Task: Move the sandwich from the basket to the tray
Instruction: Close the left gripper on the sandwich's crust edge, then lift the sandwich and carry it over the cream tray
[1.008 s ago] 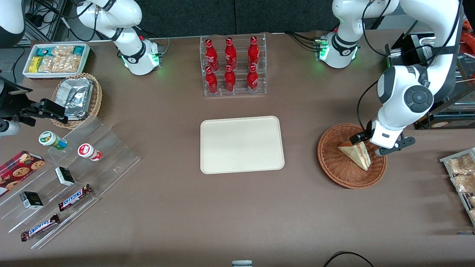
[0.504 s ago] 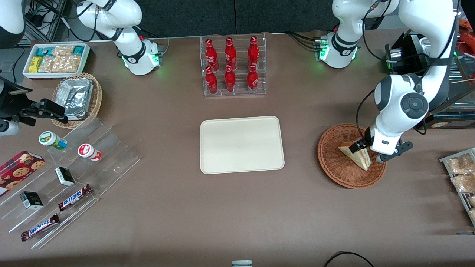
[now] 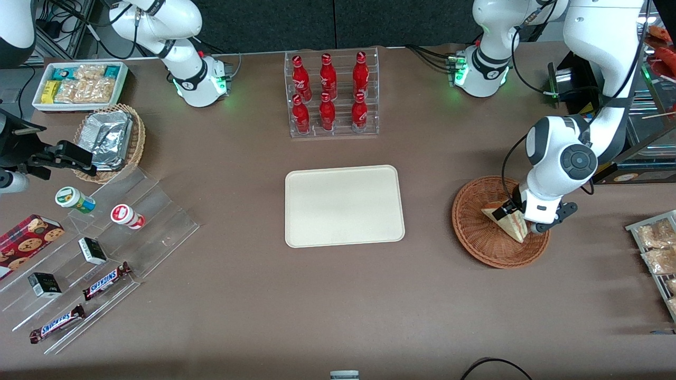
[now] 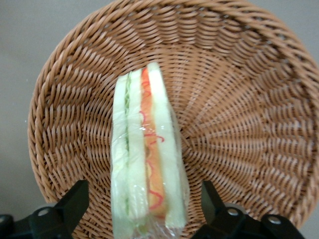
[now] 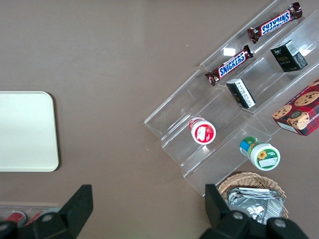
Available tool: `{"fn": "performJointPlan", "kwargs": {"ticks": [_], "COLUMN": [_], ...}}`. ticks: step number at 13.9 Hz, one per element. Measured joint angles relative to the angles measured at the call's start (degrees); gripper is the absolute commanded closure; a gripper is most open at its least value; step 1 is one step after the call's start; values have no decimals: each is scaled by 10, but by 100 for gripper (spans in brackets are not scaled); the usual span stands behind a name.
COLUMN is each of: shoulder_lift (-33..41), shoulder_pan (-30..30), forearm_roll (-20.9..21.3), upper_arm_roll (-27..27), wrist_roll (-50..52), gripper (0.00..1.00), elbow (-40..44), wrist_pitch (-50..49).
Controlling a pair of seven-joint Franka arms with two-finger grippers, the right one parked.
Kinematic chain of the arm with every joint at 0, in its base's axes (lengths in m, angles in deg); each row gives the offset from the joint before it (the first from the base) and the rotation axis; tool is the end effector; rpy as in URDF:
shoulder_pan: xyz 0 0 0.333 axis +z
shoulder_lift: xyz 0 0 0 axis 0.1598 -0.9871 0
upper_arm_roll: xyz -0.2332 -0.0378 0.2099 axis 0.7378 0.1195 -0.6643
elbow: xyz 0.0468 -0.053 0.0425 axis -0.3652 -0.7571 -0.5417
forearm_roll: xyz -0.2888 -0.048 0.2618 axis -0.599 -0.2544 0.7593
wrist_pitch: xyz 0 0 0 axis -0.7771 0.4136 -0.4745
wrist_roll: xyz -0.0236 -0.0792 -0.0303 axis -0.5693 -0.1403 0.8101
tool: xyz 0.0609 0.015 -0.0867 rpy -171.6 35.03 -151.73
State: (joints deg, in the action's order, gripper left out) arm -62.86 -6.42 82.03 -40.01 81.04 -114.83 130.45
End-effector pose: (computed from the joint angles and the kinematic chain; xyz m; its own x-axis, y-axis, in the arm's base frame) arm 0.5413 -0.0343 0.2563 0.8533 0.5204 -0.0340 0.5178 -0.8532 -0.0635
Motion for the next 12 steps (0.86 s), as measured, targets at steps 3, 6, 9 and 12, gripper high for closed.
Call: {"fn": "performJointPlan", "kwargs": {"ticks": [3,6,9,12], "shoulder_lift": [-3,-4,-10,-22], "shoulder_pan": [8,9,7,-1], "forearm_roll": [0,-1,0,0], "upper_arm_roll": [0,0,3,9], "wrist_roll": [2,17,53,60], "gripper": [100,100,100,100], "elbow": [0,2,30,103], "wrist_pitch": [0,0,-36,-142]}}
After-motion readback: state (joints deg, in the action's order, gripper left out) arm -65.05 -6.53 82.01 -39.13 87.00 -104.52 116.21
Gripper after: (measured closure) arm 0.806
